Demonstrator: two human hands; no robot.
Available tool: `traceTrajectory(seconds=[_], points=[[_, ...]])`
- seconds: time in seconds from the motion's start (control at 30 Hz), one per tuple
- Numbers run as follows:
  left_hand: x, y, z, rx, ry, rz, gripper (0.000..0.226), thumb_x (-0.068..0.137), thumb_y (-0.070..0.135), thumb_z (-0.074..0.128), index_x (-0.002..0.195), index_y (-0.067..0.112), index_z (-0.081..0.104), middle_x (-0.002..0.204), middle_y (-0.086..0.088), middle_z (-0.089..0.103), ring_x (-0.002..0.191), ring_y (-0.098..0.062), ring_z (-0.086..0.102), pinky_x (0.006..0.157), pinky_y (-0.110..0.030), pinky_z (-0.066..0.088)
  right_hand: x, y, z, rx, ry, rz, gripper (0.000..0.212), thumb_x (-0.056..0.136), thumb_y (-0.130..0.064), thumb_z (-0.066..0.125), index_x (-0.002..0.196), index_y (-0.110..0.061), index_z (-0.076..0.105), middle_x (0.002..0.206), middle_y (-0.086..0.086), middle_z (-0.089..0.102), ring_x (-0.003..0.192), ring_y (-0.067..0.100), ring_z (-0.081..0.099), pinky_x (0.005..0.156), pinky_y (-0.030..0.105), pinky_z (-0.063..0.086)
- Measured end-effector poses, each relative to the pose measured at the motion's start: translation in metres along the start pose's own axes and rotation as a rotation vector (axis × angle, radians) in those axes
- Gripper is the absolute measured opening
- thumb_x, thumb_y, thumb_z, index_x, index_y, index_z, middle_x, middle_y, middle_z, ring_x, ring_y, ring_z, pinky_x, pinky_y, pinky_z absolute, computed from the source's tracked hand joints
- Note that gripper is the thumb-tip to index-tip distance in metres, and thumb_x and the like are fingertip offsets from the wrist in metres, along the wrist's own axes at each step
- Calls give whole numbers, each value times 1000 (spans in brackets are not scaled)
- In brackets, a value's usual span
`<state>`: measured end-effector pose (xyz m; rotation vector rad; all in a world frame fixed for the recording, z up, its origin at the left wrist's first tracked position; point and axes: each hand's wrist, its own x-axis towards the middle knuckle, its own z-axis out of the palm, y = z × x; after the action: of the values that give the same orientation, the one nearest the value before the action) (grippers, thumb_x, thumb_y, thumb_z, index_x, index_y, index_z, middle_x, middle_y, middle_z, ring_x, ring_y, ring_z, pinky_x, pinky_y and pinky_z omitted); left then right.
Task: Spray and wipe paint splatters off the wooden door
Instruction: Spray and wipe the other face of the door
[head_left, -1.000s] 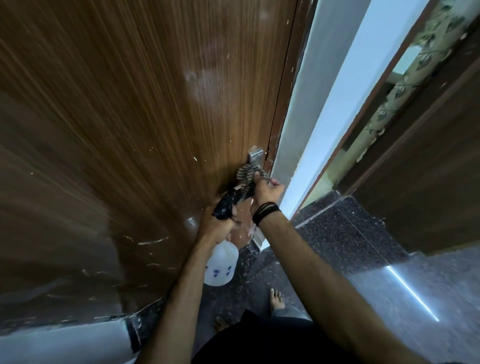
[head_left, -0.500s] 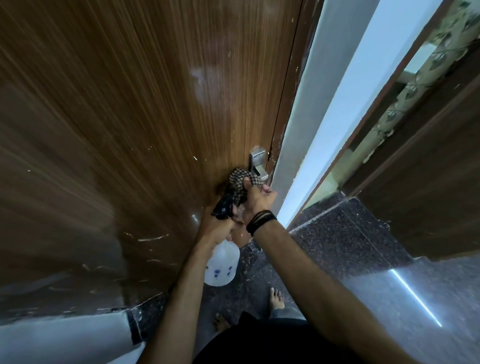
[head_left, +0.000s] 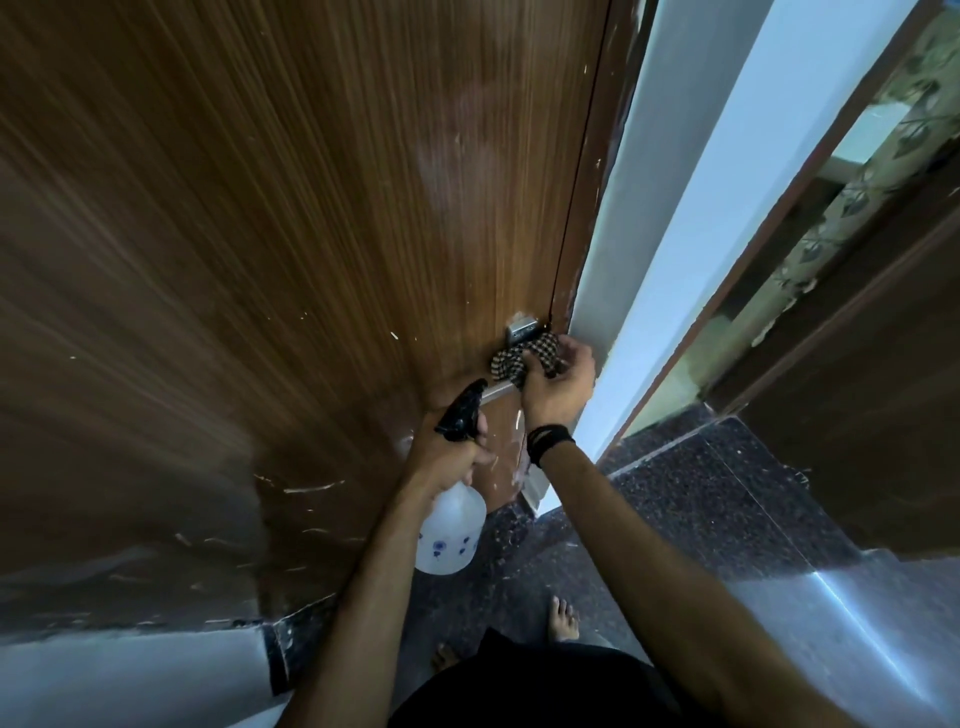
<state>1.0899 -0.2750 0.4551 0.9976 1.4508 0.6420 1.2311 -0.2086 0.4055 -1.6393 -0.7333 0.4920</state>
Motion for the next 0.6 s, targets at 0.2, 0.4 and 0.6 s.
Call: traceTrajectory(seconds=[0.2, 0.4, 0.6], points=[[9, 1, 5, 9, -13, -1, 35, 79, -16, 65, 80, 19, 60, 72, 0, 58, 44, -8, 43, 43, -21, 38, 12, 3, -5, -106, -144, -495, 37, 79, -6, 79, 113, -7, 65, 109, 10, 66, 103, 20, 61, 91, 26, 47], [15, 1, 12, 22, 16, -35, 31, 76, -11, 71, 83, 19, 65, 73, 2, 61, 46, -9, 45, 47, -24, 40, 21, 18, -1, 27, -58, -276, 27, 75, -15, 86, 96, -11, 69, 96, -1, 68, 90, 10, 64, 85, 31, 55], [15, 1, 23, 36, 67, -100, 31, 72, -5, 74, 94, 14, 63, 67, 0, 60, 40, -10, 45, 45, -23, 40, 27, 18, -5, 34, -76, -263, 27, 75, -17, 86, 96, -11, 69, 94, -1, 69, 88, 13, 64, 85, 35, 56]])
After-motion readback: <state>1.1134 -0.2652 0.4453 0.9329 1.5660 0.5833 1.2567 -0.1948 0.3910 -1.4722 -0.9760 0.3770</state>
